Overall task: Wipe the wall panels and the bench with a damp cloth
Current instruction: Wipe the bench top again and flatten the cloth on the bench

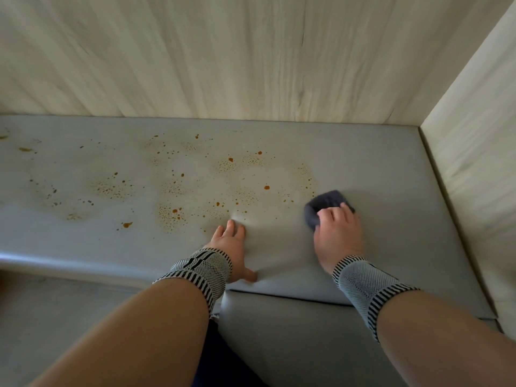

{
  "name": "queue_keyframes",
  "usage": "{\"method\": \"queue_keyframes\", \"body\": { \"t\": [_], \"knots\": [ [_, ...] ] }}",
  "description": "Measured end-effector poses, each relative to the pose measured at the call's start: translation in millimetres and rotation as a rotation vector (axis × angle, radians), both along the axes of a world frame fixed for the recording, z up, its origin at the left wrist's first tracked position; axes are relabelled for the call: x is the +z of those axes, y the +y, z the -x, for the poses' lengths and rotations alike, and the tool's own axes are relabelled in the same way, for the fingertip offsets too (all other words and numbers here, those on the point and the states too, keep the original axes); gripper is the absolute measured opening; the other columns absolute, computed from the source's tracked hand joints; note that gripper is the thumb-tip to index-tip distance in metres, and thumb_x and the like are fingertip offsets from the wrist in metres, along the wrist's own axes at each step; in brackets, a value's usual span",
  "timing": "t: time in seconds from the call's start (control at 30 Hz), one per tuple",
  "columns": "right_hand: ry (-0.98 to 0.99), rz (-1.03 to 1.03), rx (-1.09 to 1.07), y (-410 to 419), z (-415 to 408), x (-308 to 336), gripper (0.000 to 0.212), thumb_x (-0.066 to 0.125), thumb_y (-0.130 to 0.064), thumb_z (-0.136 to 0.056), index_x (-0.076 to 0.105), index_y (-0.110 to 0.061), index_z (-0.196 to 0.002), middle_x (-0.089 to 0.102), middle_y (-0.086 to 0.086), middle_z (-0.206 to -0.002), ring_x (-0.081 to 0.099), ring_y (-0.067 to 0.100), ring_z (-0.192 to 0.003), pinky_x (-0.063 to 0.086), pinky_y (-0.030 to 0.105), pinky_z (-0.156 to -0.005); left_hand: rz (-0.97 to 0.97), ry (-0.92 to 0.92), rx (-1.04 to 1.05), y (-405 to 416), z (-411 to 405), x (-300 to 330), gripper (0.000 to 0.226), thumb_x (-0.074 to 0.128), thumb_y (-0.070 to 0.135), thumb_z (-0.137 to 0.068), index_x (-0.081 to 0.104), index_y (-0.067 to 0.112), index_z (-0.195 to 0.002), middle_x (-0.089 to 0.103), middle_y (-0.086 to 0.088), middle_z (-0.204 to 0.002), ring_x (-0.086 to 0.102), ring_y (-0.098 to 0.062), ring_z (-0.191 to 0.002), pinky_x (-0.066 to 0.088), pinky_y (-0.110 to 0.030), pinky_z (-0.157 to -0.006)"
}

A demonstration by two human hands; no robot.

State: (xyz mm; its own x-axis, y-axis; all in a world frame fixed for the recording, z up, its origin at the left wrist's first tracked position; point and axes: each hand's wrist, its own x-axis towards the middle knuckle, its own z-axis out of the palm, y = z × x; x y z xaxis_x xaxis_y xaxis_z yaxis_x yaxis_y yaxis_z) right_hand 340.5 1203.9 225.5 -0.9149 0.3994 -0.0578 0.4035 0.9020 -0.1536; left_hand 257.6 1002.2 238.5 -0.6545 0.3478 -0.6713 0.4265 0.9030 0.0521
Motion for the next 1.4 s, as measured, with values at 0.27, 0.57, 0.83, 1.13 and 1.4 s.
{"method": "queue_keyframes", "body": {
  "t": [0.27, 0.57, 0.83, 1.13, 1.4],
  "knots": [
    [0.036, 0.114, 0.640, -53, -14, -1, 0.029, 0.065, -0.015, -0.087, 0.064, -0.018, -0.116, 0.061, 0.004, -0.124, 0.046, 0.032, -0.132, 0.030, 0.048, -0.114, -0.011, 0.037, -0.092, -1, -2, 4, 0.124, 0.069, 0.064, -0.078, -0.010, 0.007, -0.156, -0.012, -0.014, -0.164, -0.007, -0.030, -0.152, 0.005, -0.038, -0.124],
    [-0.030, 0.058, 0.064, -29, 5, 0, 0.030, 0.044, -0.014, -0.098, 0.054, -0.014, -0.126, 0.047, 0.009, -0.140, 0.023, 0.029, -0.143, 0.017, 0.048, -0.118, -0.033, 0.000, -0.010, -1, -1, 0, 0.130, 0.074, 0.062, -0.074, -0.014, 0.013, -0.156, -0.017, -0.007, -0.164, -0.008, -0.031, -0.152, 0.016, -0.043, -0.123],
    [0.006, -0.018, 0.611, -34, -17, 20, 0.037, 0.048, -0.055, -0.077, 0.066, -0.023, -0.070, 0.061, -0.005, -0.067, 0.060, 0.021, -0.072, 0.048, 0.035, -0.071, -0.008, 0.023, -0.083, -2, -1, -1, 0.127, 0.068, 0.067, -0.077, -0.014, 0.010, -0.156, -0.014, -0.011, -0.164, -0.011, -0.029, -0.151, 0.002, -0.040, -0.124],
    [-0.180, 0.146, 0.385, -69, -13, 7, 0.055, 0.032, -0.045, -0.101, 0.013, -0.041, -0.152, -0.005, 0.000, -0.163, -0.006, 0.028, -0.149, 0.002, 0.049, -0.121, -0.003, 0.053, -0.119, 0, -4, 7, 0.123, 0.064, 0.068, -0.079, -0.012, 0.010, -0.156, -0.011, -0.013, -0.164, -0.010, -0.027, -0.152, 0.000, -0.036, -0.123],
    [-0.181, -0.017, -0.052, 3, 2, 2, 0.052, 0.032, -0.032, -0.098, 0.031, -0.024, -0.149, 0.021, 0.008, -0.159, 0.018, 0.032, -0.144, 0.017, 0.044, -0.118, -0.032, -0.001, -0.008, -2, -2, 4, 0.130, 0.074, 0.064, -0.073, -0.014, 0.015, -0.156, -0.018, -0.004, -0.164, -0.007, -0.028, -0.152, 0.016, -0.042, -0.123]
  ]
}}
